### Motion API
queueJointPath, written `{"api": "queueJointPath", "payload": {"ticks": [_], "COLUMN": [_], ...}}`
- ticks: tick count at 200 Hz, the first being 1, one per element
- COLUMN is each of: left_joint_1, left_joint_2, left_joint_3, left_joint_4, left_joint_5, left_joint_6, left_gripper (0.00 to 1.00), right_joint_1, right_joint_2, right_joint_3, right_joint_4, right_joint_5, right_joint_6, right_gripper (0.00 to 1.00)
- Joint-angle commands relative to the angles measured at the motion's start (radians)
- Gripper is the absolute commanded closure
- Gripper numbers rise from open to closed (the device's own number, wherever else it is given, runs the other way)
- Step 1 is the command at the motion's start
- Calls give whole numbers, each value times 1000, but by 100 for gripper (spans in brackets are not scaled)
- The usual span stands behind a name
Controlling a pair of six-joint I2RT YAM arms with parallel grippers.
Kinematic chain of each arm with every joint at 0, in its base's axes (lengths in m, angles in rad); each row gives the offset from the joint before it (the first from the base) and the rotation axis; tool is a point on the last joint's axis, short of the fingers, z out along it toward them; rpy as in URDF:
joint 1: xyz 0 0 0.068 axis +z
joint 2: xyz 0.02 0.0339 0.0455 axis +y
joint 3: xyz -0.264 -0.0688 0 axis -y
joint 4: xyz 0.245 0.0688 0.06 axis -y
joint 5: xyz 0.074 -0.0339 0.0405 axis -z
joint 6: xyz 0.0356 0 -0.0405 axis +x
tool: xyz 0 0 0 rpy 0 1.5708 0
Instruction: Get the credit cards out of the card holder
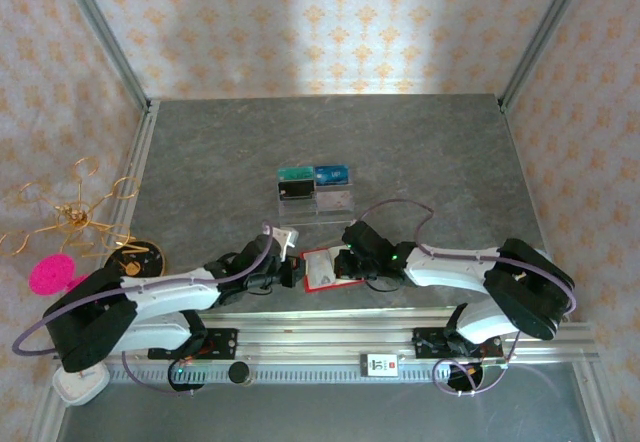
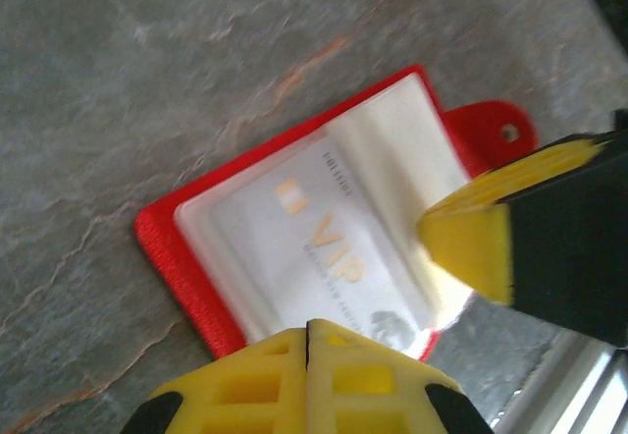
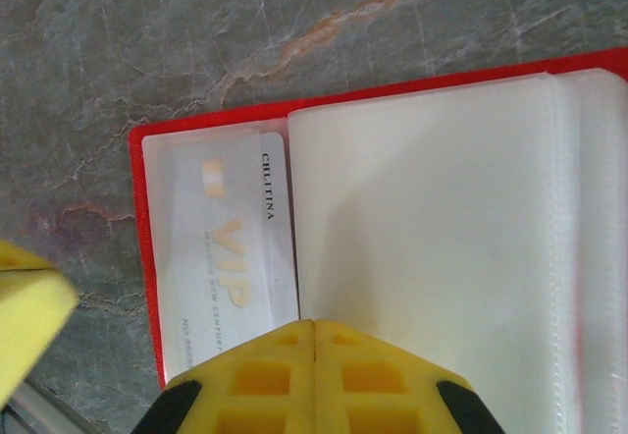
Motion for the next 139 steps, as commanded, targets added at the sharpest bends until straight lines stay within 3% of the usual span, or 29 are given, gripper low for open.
{"api": "queueJointPath", "payload": {"ticks": [1,28,99,139], "left_joint_1": [-15,-30,-39,-39], "left_joint_2": [16,108,140,216], "left_joint_3": [29,60,64,38], "left_joint_4": [-16,40,0,60], "left_joint_5": [10,39,19,24], "left_joint_6": [7,11,12,7], "left_gripper": [98,100,100,100], "right_joint_1": [1,0,0,1], "right_joint_2": [-32,-40,-75,-62], "right_joint_3": [9,10,-17,-29], "right_joint_4": [-24,-25,-21,6], "right_joint_5": [41,34,21,-3], "right_joint_6": [-29,-36,-42,-47], "right_gripper": [93,87,85,82]}}
